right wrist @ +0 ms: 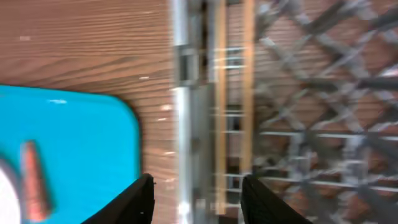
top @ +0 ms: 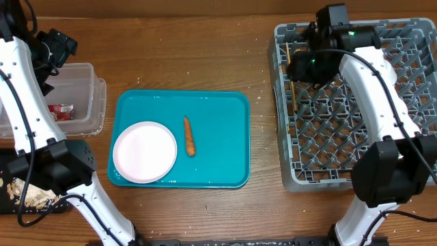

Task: Sort waste into correct bins and load items into the dishwasher
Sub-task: 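Drop the second chopstick into the rack's left side, then move the right gripper to the orange carrot and grasp it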

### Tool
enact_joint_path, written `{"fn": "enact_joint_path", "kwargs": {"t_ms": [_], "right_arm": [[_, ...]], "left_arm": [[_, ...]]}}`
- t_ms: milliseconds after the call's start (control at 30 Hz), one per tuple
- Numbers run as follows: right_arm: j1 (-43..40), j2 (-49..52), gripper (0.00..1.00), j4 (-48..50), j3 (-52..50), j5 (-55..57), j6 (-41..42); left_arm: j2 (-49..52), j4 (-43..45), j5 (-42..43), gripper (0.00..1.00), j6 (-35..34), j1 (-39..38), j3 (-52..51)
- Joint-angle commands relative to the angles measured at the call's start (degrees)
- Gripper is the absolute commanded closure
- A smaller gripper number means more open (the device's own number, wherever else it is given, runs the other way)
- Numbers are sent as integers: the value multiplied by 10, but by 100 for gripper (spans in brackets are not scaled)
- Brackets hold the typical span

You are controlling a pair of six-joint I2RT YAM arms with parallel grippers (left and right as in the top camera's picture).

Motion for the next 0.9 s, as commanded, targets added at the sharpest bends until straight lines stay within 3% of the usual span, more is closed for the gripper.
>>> {"fn": "enact_joint_path", "kwargs": {"t_ms": [0, 200, 567, 867], "right_arm": [[49, -36, 39, 5, 16, -107, 39], [176, -20, 0, 55, 5, -47, 124], [345, 103, 2, 132, -7, 91, 233], [389, 172, 5, 134, -7, 103, 235]], "left_arm": [[3, -1, 1, 0, -8, -4, 4], [3, -1, 1, 0, -8, -4, 4], [3, -1, 1, 0, -8, -4, 4], [3, -1, 1, 0, -8, -4, 4]]}}
